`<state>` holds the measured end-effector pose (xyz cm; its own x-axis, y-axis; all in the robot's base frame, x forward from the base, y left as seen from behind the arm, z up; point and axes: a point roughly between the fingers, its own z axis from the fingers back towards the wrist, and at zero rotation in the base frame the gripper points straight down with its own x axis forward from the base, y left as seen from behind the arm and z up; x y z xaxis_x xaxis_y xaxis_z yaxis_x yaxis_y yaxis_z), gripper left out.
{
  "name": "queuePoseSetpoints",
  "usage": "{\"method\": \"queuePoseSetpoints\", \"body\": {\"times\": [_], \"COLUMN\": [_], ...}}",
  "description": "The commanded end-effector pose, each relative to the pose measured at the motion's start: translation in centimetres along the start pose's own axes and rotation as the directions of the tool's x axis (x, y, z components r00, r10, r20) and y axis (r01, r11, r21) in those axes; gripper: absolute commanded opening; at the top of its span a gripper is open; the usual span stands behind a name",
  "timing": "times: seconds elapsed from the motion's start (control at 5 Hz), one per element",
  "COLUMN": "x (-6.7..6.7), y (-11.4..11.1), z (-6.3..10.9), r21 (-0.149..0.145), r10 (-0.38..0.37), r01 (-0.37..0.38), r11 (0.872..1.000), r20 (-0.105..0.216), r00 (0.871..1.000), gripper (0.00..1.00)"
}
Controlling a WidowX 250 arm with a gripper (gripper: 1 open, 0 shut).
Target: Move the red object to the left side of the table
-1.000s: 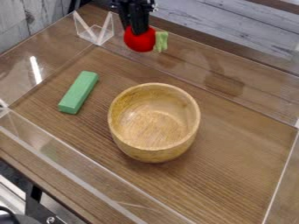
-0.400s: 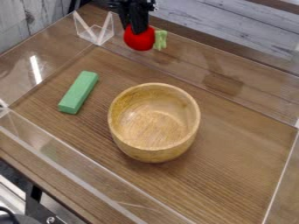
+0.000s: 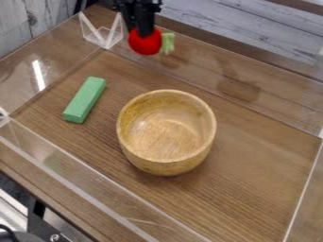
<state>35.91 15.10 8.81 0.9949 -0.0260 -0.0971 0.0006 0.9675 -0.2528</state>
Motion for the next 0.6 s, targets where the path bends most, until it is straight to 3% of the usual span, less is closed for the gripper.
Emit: {"method": "queuePoseSetpoints", "body": {"times": [0.0,0.2,0.4], "x": [-1.3,-2.6,-2.6], "y": [2.1,3.5,5.0], "z": [2.5,1.9,1.3], "r21": [0.048,0.058,0.060], "r10": [0.011,0.026,0.043], "r01": [-0.014,-0.028,-0.045], "r11": [0.999,0.998,0.997], "r20": [0.061,0.046,0.037], "r00": [0.998,0.999,0.998], "gripper": [0.00,0.00,0.00]}}
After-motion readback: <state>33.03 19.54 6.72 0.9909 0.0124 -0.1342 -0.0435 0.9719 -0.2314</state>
